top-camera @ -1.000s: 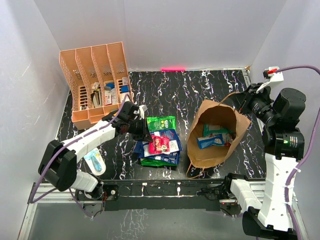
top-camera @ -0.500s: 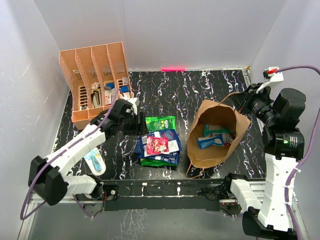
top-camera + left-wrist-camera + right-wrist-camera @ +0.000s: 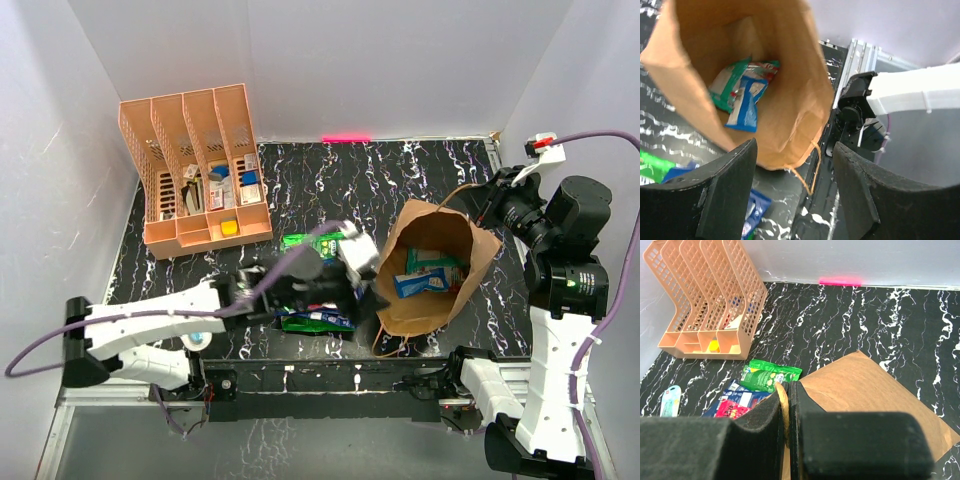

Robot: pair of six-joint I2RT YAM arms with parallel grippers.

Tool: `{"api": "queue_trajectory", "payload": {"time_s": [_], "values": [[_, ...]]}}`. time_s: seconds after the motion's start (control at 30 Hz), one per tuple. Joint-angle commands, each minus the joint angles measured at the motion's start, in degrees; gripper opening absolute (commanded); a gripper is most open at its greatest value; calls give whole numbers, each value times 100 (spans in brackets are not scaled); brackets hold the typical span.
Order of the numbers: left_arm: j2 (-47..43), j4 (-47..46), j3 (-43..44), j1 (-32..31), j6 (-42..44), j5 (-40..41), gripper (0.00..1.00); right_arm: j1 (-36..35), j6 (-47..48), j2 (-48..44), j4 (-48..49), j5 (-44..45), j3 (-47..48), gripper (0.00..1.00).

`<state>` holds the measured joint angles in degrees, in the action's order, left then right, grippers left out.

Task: Take the snacks out of the paper bag
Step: Place the snack at the center of the board, then take out the snack from the paper bag.

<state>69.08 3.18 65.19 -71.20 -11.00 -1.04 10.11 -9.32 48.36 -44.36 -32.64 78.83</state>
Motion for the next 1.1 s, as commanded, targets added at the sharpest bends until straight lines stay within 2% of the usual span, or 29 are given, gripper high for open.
{"api": "queue_trajectory", "payload": {"time_s": [0.0, 0.13, 0.23, 0.27, 0.4, 0.53, 0.63, 0.73, 0.9, 1.07], "values": [[804, -649, 383, -973, 1722, 790, 60, -30, 42, -96, 548, -231, -2, 8], [1736, -599, 915, -1081, 1844, 864, 51, -30, 19, -116, 577, -316, 35, 8], [2305, -679, 1161, -1084, 1897, 1061, 30, -29, -15, -122, 580, -330, 70, 8], [2474, -694, 1275, -1087, 1889, 1103, 27, -32, -21, -118, 578, -330, 73, 8], [3058, -656, 1660, -1037, 1797, 1502, 20, -32, -34, -100, 545, -322, 110, 8], [3354, -734, 1818, -741, 1021, 1510, 11, -34, -36, -107, 521, -306, 155, 8], [3559, -826, 1870, -626, 701, 1443, 10, -24, -34, -116, 508, -288, 159, 8], [3931, -496, 2203, -481, 314, 1458, 10, -30, -32, -118, 509, -306, 169, 8], [4345, -410, 2368, -268, -166, 1310, 21, -28, -18, -136, 485, -277, 190, 8], [4833, -41, 2829, -213, -187, 1489, 42, -33, 15, -119, 446, -251, 236, 8]]}}
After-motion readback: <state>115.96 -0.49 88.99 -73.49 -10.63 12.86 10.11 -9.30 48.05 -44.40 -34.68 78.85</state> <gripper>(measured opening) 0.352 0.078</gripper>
